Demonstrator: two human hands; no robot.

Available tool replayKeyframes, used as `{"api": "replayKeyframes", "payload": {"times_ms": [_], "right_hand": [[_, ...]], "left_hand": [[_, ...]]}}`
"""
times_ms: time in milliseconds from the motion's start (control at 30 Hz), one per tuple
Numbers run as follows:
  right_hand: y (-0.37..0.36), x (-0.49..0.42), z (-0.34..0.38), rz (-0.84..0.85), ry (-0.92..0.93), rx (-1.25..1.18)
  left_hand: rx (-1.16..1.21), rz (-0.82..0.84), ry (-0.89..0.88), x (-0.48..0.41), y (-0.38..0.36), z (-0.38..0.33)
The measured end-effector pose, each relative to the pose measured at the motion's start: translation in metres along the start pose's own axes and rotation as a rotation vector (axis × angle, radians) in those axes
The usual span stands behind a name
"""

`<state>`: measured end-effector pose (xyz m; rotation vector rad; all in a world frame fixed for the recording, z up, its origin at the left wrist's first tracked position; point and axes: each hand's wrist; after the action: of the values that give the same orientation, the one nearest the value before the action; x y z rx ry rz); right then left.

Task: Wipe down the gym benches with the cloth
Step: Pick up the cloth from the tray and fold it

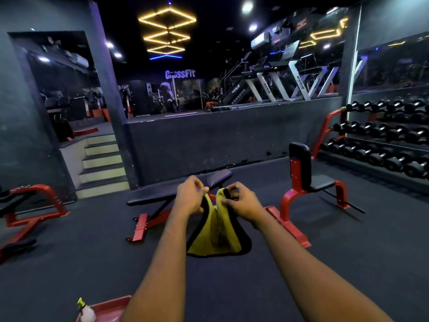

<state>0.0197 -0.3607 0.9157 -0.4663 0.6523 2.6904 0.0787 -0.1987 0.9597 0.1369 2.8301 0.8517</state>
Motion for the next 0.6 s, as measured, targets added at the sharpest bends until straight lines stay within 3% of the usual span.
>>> {"api": "replayKeyframes", "payload": {"times_ms": [133,400,533,600], "right_hand": [[-0.007,-0.001,0.012,0.059,0.070,0.041],[-0.003,0.004,0.008,0.071,0.054,-0.016],[0.002,0.003,0.009,0.025,0.090,-0.007],[0.007,0.000,0.008,0.056,0.095,-0.022]], "left_hand": [[0.027,0.078,-0.085,0.004,-0.005,-0.010],[0.168,0.248,-0.079,0.003,0.004,-0.006],[0.016,0.120,-0.082,-0.004,0.011,0.013],[-0.166,0.212,-0.076,-0.005,0.015,0.025]]}}
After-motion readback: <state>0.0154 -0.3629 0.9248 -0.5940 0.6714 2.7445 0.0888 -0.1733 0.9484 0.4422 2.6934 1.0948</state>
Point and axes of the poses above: each hand's wrist, its own x-axis away from the middle knuckle, its own y-axis out of the back of the hand, z = x × y, and after that the axes turned 7 degrees about y, right-handed
